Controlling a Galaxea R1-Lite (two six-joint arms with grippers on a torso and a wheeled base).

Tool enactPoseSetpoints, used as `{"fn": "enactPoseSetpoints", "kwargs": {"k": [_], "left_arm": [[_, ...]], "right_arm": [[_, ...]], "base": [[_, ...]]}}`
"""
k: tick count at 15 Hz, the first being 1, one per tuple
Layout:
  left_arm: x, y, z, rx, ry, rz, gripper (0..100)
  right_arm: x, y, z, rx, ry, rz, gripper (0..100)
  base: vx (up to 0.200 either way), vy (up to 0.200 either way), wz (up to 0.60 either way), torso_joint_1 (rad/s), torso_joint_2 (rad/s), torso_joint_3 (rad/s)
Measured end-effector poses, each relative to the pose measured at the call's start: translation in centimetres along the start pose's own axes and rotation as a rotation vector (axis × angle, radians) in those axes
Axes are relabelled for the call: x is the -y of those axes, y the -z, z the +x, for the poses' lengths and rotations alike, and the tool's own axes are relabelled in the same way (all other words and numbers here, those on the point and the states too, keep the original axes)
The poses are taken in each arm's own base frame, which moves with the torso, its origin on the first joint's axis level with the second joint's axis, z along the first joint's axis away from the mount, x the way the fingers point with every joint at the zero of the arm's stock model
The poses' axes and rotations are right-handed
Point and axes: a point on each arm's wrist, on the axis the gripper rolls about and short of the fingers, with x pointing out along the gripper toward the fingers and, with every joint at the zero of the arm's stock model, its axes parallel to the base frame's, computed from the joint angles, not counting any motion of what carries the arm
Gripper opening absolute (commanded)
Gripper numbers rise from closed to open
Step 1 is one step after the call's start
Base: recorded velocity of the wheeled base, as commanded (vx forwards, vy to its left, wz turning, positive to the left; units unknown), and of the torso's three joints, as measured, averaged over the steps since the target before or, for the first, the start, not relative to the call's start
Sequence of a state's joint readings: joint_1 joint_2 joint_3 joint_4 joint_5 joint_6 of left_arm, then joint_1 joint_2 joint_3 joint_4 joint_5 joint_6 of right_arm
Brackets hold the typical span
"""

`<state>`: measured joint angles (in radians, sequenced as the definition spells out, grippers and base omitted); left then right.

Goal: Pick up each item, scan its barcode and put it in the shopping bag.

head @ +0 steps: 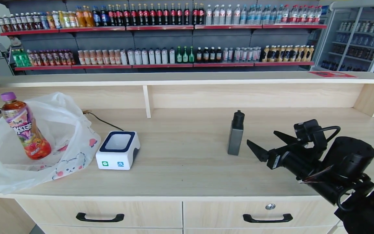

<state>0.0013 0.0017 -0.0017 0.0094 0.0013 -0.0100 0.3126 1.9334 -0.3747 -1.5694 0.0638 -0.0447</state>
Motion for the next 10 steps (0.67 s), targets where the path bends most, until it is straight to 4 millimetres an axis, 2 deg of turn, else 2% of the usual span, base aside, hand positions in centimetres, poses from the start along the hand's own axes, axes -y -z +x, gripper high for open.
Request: {"fn": "enactPoseSetpoints", "kwargs": {"k": [6, 10], "left_arm": [[0.0, 0.0, 0.0, 0.000, 0.000, -0.001, 100], [0.0, 0.0, 0.0, 0.000, 0.000, -0.003, 100]], "right_arm": [[-1.6, 0.4, 0.7, -0.004, -0.054, 0.003, 100], [-2.4, 0.6, 2.1, 0.009, -0.078, 0.003, 100]], "base": [[0.000, 0.000, 0.00, 0.000, 0.00, 0.000], [0.000, 0.000, 0.00, 0.000, 0.00, 0.000]]}}
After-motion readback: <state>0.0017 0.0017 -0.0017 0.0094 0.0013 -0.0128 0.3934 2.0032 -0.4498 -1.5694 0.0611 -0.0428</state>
